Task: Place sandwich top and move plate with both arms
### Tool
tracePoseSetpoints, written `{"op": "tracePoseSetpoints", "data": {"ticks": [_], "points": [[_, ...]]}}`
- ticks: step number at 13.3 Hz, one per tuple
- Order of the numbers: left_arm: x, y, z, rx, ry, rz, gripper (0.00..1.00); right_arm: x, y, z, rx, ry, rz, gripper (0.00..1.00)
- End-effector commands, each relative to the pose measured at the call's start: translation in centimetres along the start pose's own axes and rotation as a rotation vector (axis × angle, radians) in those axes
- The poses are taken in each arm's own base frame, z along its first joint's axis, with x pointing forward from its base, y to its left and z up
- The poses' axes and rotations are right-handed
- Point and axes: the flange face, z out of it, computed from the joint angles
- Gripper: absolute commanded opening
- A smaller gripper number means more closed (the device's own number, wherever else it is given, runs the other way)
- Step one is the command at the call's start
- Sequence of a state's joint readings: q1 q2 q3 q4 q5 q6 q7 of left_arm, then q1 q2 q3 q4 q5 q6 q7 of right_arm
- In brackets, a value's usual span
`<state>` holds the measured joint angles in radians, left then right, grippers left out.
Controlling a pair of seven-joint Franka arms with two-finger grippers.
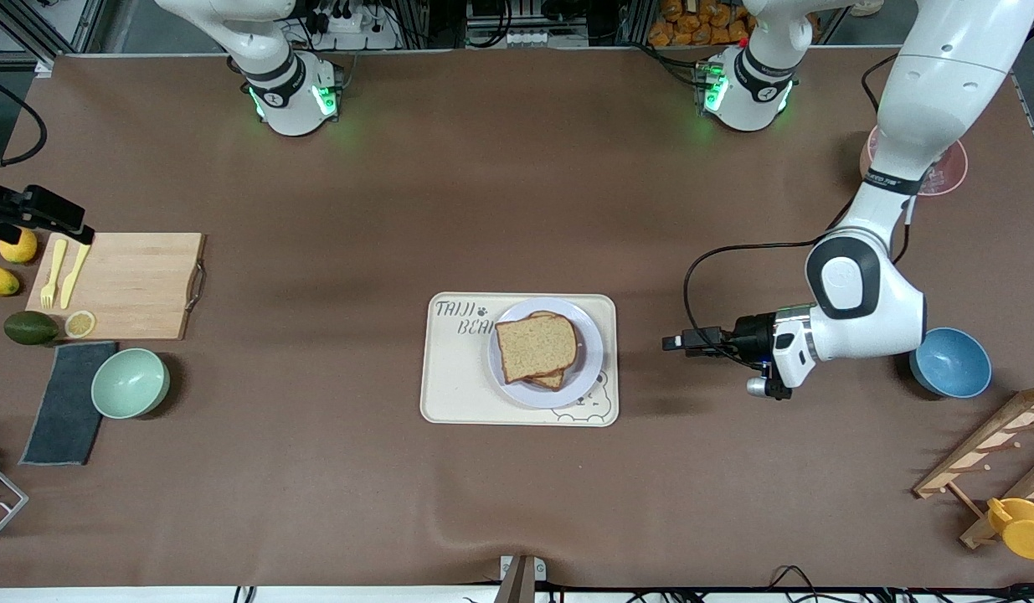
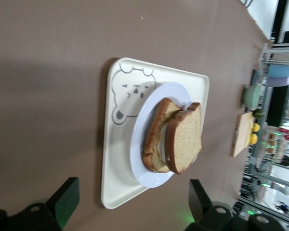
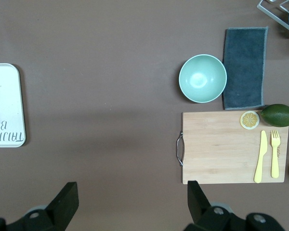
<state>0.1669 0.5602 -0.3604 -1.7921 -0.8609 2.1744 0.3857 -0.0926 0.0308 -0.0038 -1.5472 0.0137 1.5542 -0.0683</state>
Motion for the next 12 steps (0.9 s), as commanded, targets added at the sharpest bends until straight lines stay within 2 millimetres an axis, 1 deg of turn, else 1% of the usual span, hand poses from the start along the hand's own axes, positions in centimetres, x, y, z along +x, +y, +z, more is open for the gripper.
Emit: {"op": "tracePoseSetpoints", "data": {"ticks": [1, 3, 5, 6, 9, 11, 12], "points": [[0.3, 1.6, -2.1, 0.062, 0.014, -0.003, 1.00, -0.3, 0.4, -0.5, -0.003, -0.001, 0.012, 1.00], [0.5, 2.6, -2.9, 0.097, -0.013, 0.010, 1.00, -0.4, 0.4, -0.6, -0.003, -0.001, 0.012, 1.00], [1.2, 4.1, -4.3, 0.151, -0.047, 0.021, 1.00, -0.5, 0.0, -0.8, -0.001, -0.007, 0.013, 1.00], [1.5, 4.9, -5.3, 0.193, -0.051, 0.028, 1.00, -0.5, 0.1, -0.5, 0.001, -0.014, 0.018, 1.00], [2.3, 7.1, -7.9, 0.308, -0.070, 0.047, 1.00, -0.4, 0.4, -0.6, 0.001, -0.005, 0.021, 1.00], [2.6, 8.3, -9.3, 0.327, -0.072, 0.056, 1.00, -0.2, 0.1, -0.4, 0.001, -0.004, 0.015, 1.00], [2.6, 8.7, -9.7, 0.367, -0.073, 0.075, 1.00, -0.3, 0.0, -0.2, 0.001, -0.011, 0.013, 1.00]]}}
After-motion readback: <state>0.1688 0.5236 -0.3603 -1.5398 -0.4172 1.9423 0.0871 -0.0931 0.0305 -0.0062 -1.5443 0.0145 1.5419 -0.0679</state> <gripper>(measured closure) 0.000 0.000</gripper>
